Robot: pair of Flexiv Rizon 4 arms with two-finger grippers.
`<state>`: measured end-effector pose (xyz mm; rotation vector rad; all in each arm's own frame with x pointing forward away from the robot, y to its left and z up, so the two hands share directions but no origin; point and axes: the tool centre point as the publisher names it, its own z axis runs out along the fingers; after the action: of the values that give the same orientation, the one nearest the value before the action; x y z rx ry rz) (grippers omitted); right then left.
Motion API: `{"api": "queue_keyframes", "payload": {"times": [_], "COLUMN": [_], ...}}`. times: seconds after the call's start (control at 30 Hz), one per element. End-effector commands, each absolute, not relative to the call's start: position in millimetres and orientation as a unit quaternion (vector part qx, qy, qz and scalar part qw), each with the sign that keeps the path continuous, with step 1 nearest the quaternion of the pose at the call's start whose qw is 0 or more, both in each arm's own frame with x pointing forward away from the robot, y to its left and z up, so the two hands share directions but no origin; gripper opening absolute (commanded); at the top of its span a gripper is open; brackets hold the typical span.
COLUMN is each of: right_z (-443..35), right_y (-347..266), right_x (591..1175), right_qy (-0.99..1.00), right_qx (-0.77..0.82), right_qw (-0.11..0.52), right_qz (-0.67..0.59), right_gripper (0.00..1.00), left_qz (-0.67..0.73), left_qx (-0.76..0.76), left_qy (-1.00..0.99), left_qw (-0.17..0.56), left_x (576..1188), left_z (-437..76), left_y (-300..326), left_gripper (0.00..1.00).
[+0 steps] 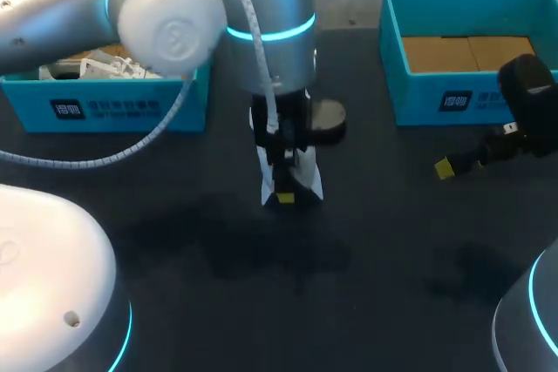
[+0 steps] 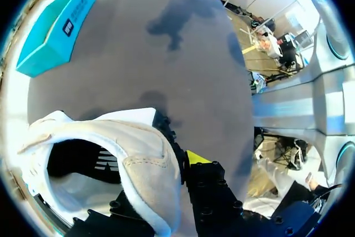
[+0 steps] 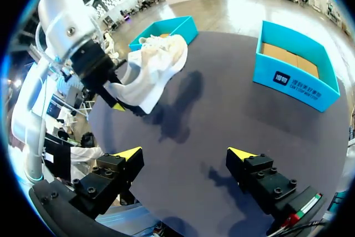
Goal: Take the shoe out of the shoebox, open the shoe tongue, remove and reinsert the insole, then place the shoe into the shoebox
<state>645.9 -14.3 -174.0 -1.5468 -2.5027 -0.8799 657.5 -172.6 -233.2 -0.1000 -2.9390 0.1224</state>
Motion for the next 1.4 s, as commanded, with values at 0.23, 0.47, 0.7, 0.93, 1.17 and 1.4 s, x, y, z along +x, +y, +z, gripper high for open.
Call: {"api": "queue_keyframes", "payload": {"times": [0.23, 0.47, 0.7, 0.93, 1.17, 1.4], "right_z": [-174.9, -174.9, -174.9, -174.9, -174.9, -174.9], "right_y": [-14.9, -14.9, -14.9, -14.9, -14.9, -14.9], "right_x": [643.9, 643.9, 643.9, 643.9, 643.9, 643.9], "right_qy": [-0.814, -0.814, -0.814, -0.814, -0.814, -0.814], "right_qx": [-0.504, -0.504, -0.504, -0.504, -0.504, -0.504], "right_qw": [0.034, 0.034, 0.034, 0.034, 0.034, 0.034], "right_qz": [-0.287, -0.287, -0.287, -0.287, -0.287, -0.287], "right_gripper": [1.0, 1.0, 1.0, 1.0, 1.0, 1.0], "left_qz": [0.044, 0.044, 0.044, 0.044, 0.032, 0.011], "left_qx": [-0.048, -0.048, -0.048, -0.048, -0.048, -0.054], "left_qy": [-0.995, -0.995, -0.995, -0.995, -0.994, -0.995], "left_qw": [0.074, 0.074, 0.074, 0.074, 0.087, 0.088], "left_x": [661.2, 661.2, 661.2, 661.2, 685.6, 715.3], "left_z": [-168.0, -168.0, -168.0, -168.0, -165.7, -164.7], "left_y": [-165.1, -165.1, -165.1, -165.1, -147.6, -116.3], "left_gripper": [0.0, 0.0, 0.0, 0.0, 0.0, 0.0]}}
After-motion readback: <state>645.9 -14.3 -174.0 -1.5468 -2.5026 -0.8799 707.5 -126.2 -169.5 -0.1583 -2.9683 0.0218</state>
